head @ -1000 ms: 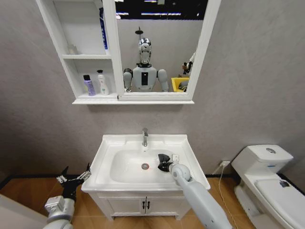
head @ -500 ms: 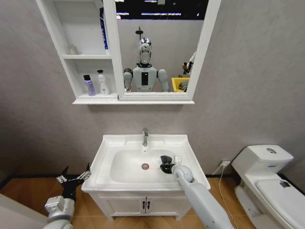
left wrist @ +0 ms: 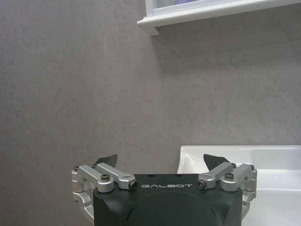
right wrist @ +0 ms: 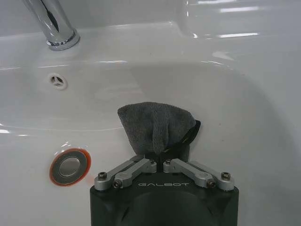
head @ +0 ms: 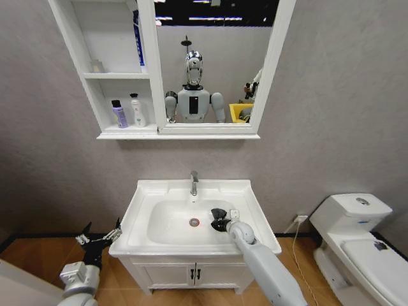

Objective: Move facial cleanser and shampoo from washbasin to cabinet, then wipe washbasin with towel.

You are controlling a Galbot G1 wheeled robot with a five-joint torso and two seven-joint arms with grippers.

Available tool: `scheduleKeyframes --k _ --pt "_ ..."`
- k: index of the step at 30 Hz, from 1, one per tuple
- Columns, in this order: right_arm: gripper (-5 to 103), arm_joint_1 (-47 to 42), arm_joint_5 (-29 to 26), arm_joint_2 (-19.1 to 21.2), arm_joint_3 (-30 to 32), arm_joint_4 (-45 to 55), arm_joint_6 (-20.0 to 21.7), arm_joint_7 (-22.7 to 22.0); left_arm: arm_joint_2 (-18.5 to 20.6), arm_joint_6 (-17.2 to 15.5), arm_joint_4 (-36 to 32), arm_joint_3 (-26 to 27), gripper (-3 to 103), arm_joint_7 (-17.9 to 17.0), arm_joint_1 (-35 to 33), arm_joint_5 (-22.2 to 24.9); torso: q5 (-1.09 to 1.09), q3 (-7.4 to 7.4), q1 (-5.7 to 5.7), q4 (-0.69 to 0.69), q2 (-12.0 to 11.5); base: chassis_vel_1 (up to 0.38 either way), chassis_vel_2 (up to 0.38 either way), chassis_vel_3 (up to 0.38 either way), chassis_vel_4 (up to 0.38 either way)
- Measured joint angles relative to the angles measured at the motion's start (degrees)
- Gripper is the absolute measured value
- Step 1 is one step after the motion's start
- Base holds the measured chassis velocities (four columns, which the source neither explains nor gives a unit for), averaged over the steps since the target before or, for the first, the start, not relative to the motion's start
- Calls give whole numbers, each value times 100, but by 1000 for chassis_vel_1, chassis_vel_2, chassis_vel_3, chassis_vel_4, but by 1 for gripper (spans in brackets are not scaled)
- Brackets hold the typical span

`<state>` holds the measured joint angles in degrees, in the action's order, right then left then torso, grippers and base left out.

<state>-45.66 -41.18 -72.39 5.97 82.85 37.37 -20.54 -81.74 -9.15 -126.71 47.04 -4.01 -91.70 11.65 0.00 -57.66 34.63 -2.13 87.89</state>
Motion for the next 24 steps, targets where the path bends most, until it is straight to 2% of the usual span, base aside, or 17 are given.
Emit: scheduleKeyframes --k 5,11,24 --pt "2 202 -67 -195 -126 -256 5 190 0 0 0 0 100 0 0 0 0 0 0 0 0 0 0 0 0" --pt "2 472 -748 -403 -244 -478 265 -18 0 0 0 0 100 0 0 0 0 0 0 0 0 0 0 0 0" --pt "2 852 -986 -667 -395 -1041 472 -89 0 0 0 0 100 0 0 0 0 1 0 0 0 0 0 0 0"
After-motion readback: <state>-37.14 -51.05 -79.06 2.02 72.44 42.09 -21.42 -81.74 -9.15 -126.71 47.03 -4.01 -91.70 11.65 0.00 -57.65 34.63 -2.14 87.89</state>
